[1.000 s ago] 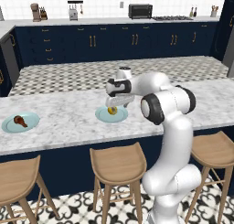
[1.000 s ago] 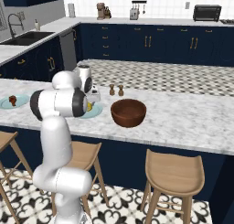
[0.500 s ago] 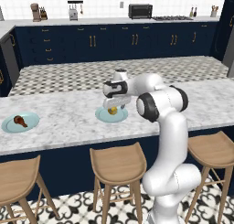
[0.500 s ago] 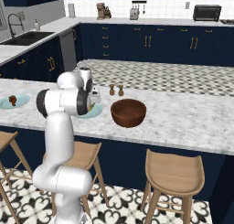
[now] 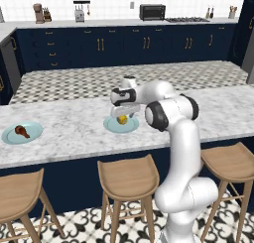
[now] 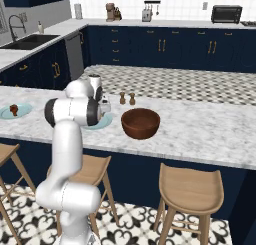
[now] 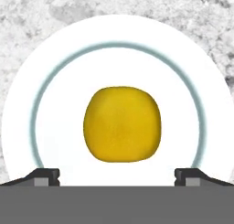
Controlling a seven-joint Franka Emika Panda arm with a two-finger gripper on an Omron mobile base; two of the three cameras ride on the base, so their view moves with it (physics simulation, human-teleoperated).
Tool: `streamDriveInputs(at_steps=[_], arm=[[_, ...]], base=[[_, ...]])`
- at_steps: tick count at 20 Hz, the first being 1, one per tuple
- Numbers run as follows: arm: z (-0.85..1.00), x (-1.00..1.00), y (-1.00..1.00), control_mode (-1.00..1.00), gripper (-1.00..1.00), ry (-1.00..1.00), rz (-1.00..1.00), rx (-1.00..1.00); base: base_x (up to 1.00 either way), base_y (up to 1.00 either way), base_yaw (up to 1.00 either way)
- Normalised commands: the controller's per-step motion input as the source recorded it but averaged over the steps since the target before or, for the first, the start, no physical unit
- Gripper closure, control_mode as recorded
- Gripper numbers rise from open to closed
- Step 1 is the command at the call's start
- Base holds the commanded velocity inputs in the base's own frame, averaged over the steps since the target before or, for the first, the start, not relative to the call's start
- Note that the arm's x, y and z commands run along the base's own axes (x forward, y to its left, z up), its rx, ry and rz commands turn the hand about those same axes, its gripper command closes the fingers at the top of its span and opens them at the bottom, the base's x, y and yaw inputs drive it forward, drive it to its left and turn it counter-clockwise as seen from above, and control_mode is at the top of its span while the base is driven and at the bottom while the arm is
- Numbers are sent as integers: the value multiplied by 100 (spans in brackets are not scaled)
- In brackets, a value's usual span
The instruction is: Pick the chicken drumstick and lemon from their plates and place them in the bowl. Then put the bowl in the fridge.
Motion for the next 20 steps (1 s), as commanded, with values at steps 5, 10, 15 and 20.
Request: streamDriveInputs(at_steps=[5,10,15,20], arm=[[-12,37,12,-100,-100,3,0,-1],[-19,21,0,-100,-100,0,0,0],[-30,0,0,-100,-100,0,0,0],[-5,-2,-1,-100,100,0,0,0]], base=[[0,0,0],[0,0,0],[0,0,0],[0,0,0]])
